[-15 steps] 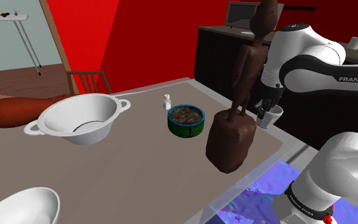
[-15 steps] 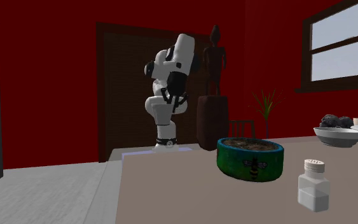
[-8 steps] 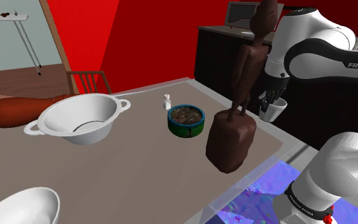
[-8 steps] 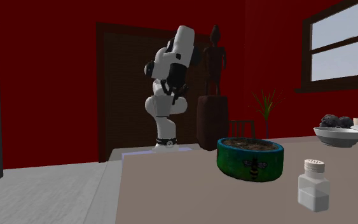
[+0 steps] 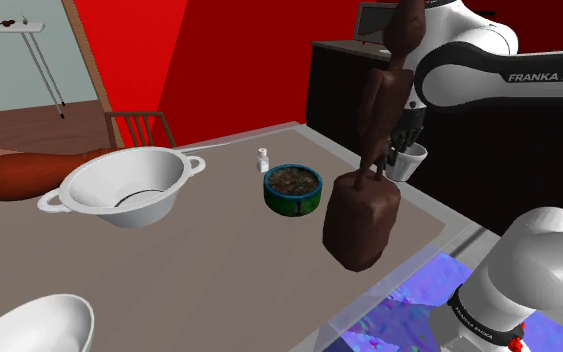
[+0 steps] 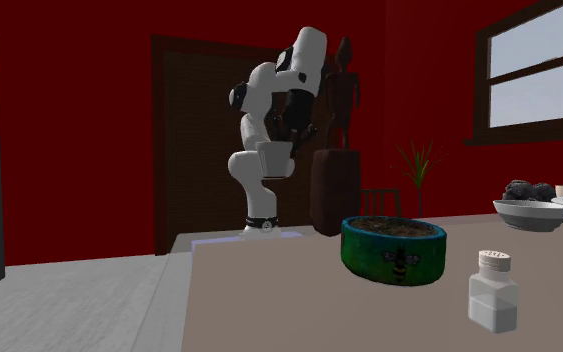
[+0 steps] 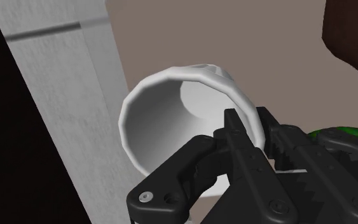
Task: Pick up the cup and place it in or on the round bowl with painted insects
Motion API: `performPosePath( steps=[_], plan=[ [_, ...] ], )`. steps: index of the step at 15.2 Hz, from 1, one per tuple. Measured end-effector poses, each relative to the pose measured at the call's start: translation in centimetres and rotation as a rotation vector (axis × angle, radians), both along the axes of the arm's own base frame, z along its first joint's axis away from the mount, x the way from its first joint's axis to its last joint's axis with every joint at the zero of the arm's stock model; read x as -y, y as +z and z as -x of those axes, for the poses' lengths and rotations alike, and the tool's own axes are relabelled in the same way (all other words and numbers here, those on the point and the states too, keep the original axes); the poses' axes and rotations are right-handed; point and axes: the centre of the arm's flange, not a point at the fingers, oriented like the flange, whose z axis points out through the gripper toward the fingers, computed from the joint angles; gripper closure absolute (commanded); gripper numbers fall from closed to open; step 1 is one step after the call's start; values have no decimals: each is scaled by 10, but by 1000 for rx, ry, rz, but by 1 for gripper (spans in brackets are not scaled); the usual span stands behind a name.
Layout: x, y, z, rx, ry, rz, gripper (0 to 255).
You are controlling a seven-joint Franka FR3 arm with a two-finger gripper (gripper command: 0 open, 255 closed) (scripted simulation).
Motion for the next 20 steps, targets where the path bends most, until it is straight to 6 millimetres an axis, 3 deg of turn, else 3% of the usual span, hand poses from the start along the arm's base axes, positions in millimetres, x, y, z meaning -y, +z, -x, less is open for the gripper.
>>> performPosePath(
  steps=[20],
  plan=[
    [-143, 23, -222, 0, 0, 0, 255]
  ],
)
